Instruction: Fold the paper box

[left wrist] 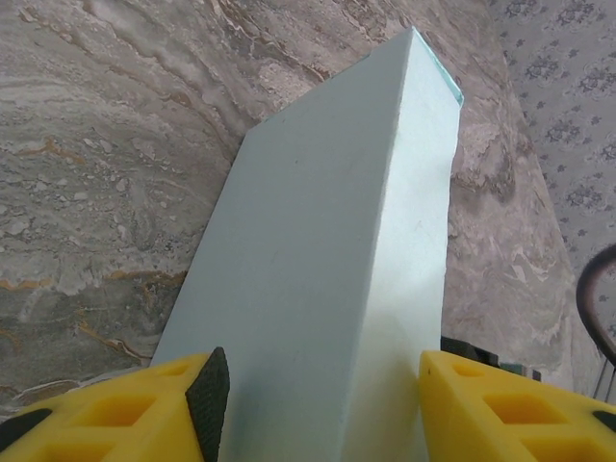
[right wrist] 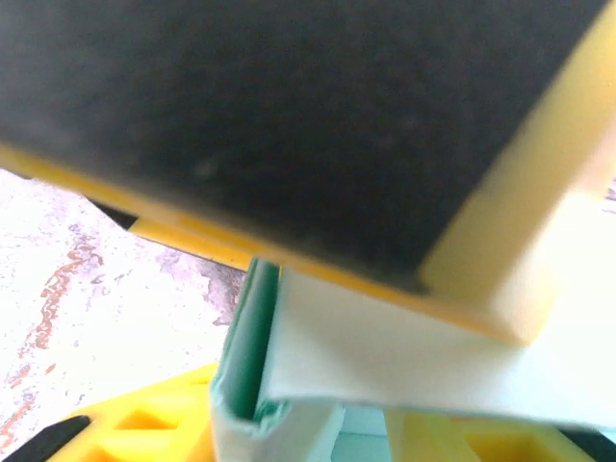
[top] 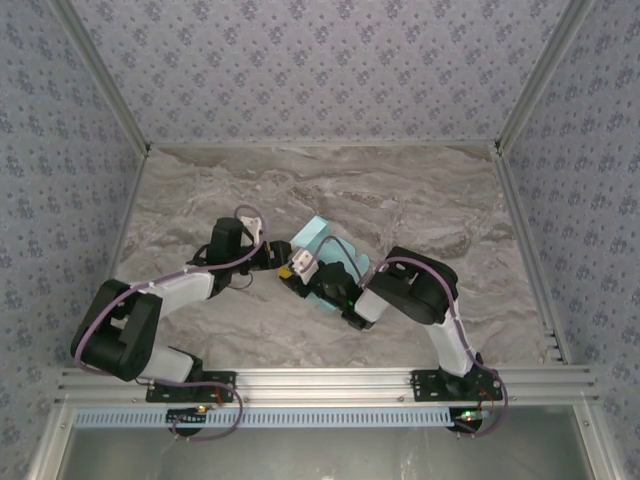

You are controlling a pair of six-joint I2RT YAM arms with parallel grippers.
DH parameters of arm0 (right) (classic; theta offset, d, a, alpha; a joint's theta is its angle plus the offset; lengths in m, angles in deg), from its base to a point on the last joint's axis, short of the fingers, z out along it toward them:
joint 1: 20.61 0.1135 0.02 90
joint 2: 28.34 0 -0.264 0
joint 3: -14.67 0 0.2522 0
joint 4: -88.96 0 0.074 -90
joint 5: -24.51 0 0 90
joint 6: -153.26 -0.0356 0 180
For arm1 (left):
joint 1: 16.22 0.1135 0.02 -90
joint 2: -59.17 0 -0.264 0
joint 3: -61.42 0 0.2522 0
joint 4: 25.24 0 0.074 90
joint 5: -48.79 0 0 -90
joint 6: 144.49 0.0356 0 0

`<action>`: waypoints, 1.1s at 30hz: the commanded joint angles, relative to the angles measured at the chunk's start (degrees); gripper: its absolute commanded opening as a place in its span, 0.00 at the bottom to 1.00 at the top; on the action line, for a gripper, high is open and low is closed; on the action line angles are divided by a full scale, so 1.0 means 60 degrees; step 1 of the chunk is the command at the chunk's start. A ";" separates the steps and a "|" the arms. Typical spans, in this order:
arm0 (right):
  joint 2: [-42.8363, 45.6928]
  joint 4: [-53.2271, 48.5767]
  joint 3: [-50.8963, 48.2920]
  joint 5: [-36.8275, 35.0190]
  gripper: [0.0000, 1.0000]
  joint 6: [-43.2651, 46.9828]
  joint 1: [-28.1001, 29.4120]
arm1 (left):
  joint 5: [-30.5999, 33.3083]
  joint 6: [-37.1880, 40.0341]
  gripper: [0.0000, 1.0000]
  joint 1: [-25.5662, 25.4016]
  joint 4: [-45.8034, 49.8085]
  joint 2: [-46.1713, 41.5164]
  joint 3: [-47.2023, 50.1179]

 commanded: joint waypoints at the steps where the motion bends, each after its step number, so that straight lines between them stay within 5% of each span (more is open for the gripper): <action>1: -0.0321 0.0445 0.0356 0.1858 0.41 -0.0344 -0.0353 | -0.0165 0.0357 0.54 0.0045 0.0783 0.0226 0.0061; 10: -0.0783 -0.0371 0.0889 0.4297 0.35 0.0094 -0.0768 | -0.0106 0.0525 0.57 0.0211 0.1051 0.0009 -0.0019; 17: -0.0785 -0.2239 0.1471 0.6315 0.39 0.1240 -0.0910 | -0.0656 0.0262 0.57 0.0329 0.0699 0.0310 -0.0054; 27: -0.1188 -0.2240 0.2332 0.6938 0.49 0.0854 -0.0937 | -0.0951 -0.0573 0.55 0.0260 -0.0130 0.0384 0.0479; 33: -0.1379 -0.2560 0.2574 0.7545 0.27 0.0955 -0.1147 | -0.0852 -0.0791 0.55 0.0219 -0.0469 0.0375 0.0882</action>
